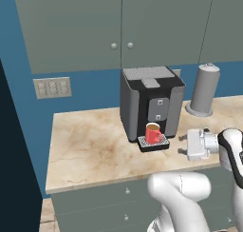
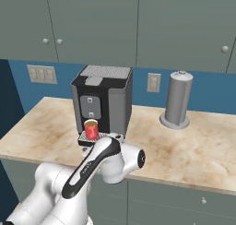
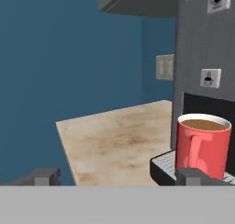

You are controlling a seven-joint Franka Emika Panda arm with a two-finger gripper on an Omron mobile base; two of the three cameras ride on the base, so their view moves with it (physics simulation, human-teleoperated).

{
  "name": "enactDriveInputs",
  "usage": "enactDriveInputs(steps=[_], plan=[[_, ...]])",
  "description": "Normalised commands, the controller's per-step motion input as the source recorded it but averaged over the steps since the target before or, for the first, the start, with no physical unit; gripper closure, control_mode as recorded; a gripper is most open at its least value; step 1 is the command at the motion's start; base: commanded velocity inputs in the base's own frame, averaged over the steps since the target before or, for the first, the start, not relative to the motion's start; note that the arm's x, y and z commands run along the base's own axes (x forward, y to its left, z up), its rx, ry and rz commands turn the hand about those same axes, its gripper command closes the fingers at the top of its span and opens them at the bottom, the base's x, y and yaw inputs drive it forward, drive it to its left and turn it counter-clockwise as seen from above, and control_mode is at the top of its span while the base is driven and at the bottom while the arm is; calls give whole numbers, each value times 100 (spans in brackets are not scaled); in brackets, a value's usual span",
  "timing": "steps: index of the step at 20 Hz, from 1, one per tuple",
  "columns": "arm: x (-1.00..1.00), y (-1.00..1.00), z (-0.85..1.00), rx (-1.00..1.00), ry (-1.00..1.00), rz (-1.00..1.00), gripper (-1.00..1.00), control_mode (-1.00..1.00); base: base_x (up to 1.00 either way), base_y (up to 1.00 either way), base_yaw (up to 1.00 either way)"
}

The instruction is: Pick up the brewed coffee from the coffee machine and place it next to the breakfast plate on the dining counter.

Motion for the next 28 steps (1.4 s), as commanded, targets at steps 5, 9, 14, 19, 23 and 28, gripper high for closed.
enactDriveInputs(steps=[5, 9, 14, 19, 23, 28], plan=[[17, 27, -16, 0, 0, 4, -100, -100, 0, 0, 0], [19, 9, -17, 0, 0, 4, -100, -100, 0, 0, 0], [40, 0, -10, 0, 4, 0, -100, -100, 0, 0, 0], [45, 0, 0, 0, 1, 0, -100, -100, 0, 0, 0], [37, 0, 0, 0, 1, 0, -100, -100, 0, 0, 0], [25, 0, -8, 0, 1, 0, -100, -100, 0, 0, 0]])
